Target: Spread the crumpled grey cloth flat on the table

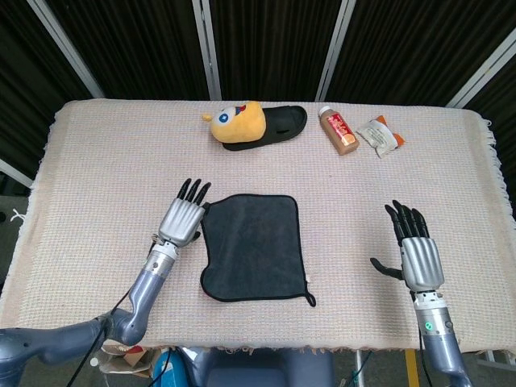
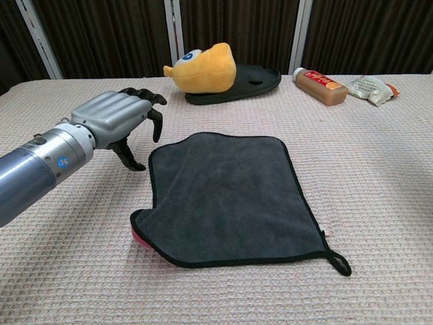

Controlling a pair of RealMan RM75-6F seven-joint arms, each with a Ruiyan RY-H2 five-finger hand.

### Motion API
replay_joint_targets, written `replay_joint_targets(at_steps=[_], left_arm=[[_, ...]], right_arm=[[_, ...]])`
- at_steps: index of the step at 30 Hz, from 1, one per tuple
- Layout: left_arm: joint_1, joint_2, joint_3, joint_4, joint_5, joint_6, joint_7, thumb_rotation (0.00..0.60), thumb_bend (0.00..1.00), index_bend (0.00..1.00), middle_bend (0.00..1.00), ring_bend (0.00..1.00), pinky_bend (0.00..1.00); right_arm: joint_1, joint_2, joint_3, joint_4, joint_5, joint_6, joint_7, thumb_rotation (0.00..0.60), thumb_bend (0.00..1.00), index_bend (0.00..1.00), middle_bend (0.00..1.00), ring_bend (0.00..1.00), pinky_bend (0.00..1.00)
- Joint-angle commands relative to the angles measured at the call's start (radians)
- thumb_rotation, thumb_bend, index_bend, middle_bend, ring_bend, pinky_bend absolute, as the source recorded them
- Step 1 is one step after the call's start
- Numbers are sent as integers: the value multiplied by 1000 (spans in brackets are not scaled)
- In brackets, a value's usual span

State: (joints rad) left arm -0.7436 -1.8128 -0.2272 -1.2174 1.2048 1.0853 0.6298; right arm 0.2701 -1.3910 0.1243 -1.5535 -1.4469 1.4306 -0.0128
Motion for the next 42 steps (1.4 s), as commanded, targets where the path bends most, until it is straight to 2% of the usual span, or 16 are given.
replay_joint_targets(at_steps=[1,10,13,14,17,24,30,42], left_arm=[[-14,-24,-3,35,-7,-6,3,600,87,449,63,0,0],[-27,-71,4,146,-10,-22,-31,600,85,451,62,0,0],[-31,-61,8,150,-6,-44,-62,600,262,429,60,0,0],[-33,-56,11,149,-3,-50,-66,600,371,401,60,0,0],[-38,-36,21,140,9,-67,-76,600,561,323,65,0,4],[-33,43,74,57,19,-132,-72,600,732,208,81,0,16],[-31,113,104,-18,-7,-191,-49,600,809,151,80,0,19],[-32,149,156,-66,-16,-220,-3,600,825,140,88,0,26]], right_arm=[[3,-6,5,8,1,-5,10,600,164,0,0,0,0],[-1,-33,-1,37,-13,1,16,600,164,0,0,0,0],[-1,-41,1,48,-10,-4,29,600,164,0,0,0,0],[-1,-42,2,51,-10,-5,33,600,164,0,0,0,0],[1,-47,6,59,-14,-1,39,600,164,0,0,0,0],[-1,-58,10,68,-27,11,60,600,163,0,0,0,0],[-6,-57,6,65,-46,26,70,600,163,0,0,0,0],[-6,-56,9,60,-55,30,81,600,164,0,0,0,0]])
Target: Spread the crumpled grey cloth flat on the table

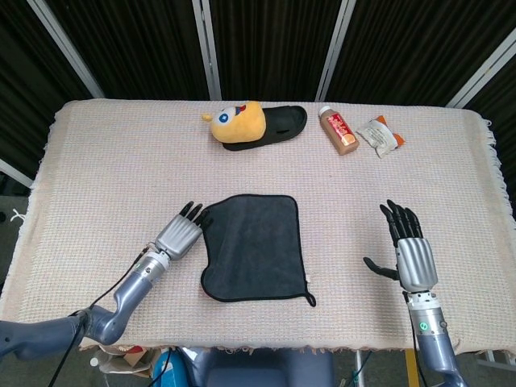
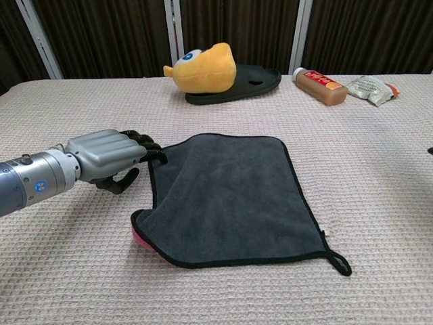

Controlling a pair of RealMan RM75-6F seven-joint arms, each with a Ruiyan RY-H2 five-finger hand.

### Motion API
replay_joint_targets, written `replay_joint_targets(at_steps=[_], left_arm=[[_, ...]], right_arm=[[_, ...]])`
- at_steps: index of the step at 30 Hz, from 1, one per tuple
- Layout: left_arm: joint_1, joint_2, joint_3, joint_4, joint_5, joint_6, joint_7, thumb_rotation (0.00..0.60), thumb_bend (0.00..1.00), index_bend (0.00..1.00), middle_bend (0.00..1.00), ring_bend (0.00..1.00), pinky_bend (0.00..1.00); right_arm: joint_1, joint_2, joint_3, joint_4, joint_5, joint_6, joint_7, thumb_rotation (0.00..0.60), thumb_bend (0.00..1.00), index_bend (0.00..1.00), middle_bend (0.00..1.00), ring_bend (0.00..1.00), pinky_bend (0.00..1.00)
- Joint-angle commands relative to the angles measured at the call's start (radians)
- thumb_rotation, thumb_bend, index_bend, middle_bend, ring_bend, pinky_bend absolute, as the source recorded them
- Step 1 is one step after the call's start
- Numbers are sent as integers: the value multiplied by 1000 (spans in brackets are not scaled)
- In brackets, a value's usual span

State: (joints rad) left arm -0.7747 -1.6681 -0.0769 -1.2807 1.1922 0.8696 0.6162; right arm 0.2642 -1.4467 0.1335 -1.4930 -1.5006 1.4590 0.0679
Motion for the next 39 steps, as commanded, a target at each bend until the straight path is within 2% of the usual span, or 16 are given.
replay_joint_targets(at_steps=[1,11,34,39], left_arm=[[-2,7,7,-2,-6,-5,16,600,826,140,88,0,26],[-1,25,7,31,-49,-12,30,600,836,147,95,0,26],[-4,60,11,59,-55,-1,26,600,838,145,94,0,26],[6,64,-3,39,-39,27,-28,600,822,68,68,0,26]], right_arm=[[-1,0,0,0,-2,2,0,600,164,0,0,0,0],[-2,-3,2,0,-4,4,2,600,164,0,0,0,0],[-7,-8,-2,4,-14,10,8,600,164,0,0,0,0],[-8,-7,-2,0,-15,12,4,600,163,0,0,0,0]])
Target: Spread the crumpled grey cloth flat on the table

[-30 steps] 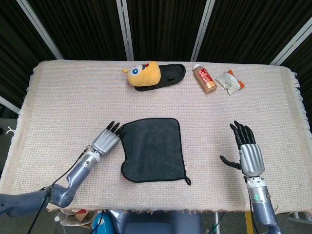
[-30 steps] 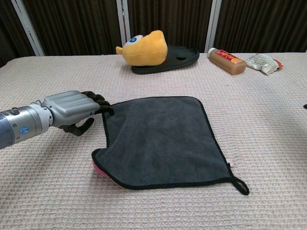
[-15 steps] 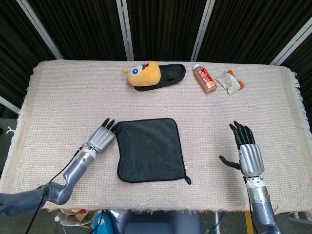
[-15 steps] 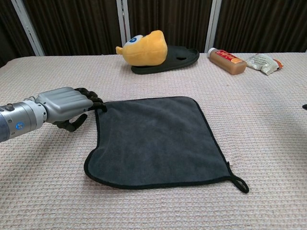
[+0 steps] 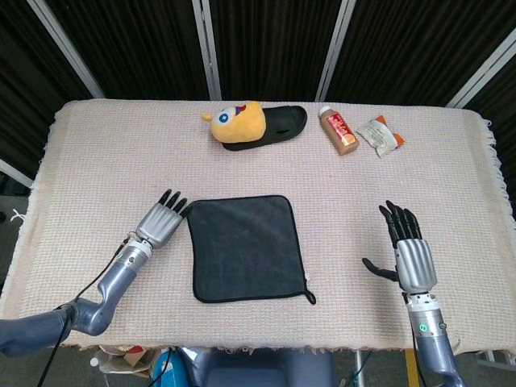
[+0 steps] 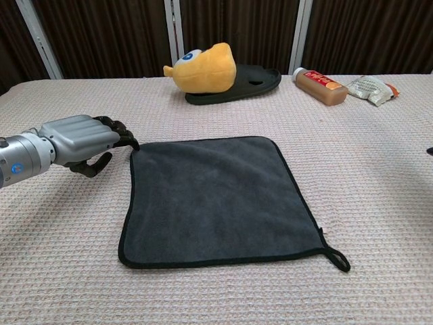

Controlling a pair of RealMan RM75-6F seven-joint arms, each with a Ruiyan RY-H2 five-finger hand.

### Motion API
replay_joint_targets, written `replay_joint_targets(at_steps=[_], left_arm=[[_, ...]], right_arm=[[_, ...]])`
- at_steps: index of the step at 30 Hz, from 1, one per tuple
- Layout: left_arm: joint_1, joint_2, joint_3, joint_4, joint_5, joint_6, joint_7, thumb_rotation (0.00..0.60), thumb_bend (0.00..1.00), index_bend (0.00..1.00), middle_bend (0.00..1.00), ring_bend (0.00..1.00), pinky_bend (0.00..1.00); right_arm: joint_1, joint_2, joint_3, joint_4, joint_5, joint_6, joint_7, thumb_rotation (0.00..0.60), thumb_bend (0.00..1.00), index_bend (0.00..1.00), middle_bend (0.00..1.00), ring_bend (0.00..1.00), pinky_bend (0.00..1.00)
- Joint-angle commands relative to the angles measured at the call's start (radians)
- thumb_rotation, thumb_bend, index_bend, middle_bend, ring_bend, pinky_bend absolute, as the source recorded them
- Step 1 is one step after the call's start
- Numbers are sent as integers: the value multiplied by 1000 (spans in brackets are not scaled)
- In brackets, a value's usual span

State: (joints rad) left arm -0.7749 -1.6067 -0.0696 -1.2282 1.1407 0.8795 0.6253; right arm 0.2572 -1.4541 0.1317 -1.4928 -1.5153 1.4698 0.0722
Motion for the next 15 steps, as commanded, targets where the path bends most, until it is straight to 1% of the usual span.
replay_joint_targets(at_steps=[1,3,6,9,12,15], left_arm=[[9,4,-16,-24,19,25,-60,600,809,41,55,0,26],[15,12,-28,-51,42,45,-118,600,779,4,30,0,26],[25,31,-43,-102,99,88,-211,600,771,0,21,0,26],[34,58,-41,-160,152,124,-263,600,769,0,24,0,26],[46,94,-17,-238,182,125,-283,600,769,0,31,0,26],[62,145,44,-348,220,113,-245,600,769,10,34,0,26]], right_arm=[[-2,0,0,-1,-1,3,0,600,164,0,0,0,0],[-2,1,1,-2,0,4,0,600,164,0,0,0,0],[-4,-2,1,4,1,4,1,600,164,0,0,0,0],[-4,-3,0,7,2,1,6,600,164,0,0,0,0],[-3,-4,1,3,0,2,4,600,165,0,0,0,0],[0,-2,4,-2,3,-4,2,600,164,0,0,0,0]])
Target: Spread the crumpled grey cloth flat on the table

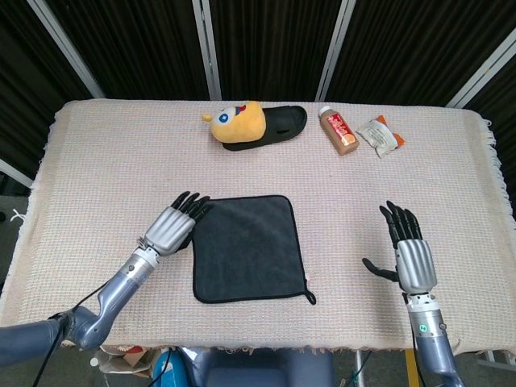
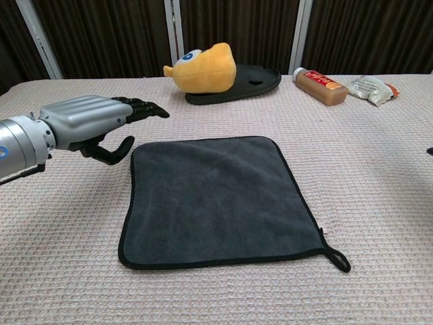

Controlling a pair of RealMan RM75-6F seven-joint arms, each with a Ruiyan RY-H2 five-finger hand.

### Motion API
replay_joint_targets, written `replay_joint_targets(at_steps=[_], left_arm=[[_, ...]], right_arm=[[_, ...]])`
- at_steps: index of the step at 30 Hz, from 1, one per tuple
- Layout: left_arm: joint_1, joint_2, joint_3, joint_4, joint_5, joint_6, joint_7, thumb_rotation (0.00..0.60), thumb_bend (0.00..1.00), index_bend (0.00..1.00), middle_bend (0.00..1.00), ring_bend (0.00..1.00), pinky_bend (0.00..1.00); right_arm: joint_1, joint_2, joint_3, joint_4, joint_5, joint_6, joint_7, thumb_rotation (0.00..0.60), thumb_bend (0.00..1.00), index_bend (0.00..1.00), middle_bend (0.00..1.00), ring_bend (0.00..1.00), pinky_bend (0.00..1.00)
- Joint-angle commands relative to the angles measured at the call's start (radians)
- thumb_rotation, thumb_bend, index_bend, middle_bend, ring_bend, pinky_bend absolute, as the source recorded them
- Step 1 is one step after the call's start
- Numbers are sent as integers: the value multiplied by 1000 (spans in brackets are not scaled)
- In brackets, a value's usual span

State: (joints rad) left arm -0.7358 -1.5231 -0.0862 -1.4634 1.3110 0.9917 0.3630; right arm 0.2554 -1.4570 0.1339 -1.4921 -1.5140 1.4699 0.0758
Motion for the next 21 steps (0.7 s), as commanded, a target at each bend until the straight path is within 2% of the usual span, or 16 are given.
replay_joint_targets(at_steps=[1,4,9,21], left_arm=[[29,75,75,-142,57,2,34,600,769,19,36,0,26],[53,111,123,-220,79,11,80,600,769,40,40,0,26],[96,166,202,-288,100,18,145,600,770,55,42,0,26],[164,216,282,-304,177,47,102,600,772,63,51,0,26]], right_arm=[[2,1,2,-4,3,-4,-3,600,164,0,0,0,0],[2,2,1,-5,4,-7,-2,600,165,0,0,0,0],[0,2,-3,-7,-1,-4,-2,600,164,0,0,0,0],[1,-6,-10,-8,-6,-10,-12,600,165,0,0,0,0]])
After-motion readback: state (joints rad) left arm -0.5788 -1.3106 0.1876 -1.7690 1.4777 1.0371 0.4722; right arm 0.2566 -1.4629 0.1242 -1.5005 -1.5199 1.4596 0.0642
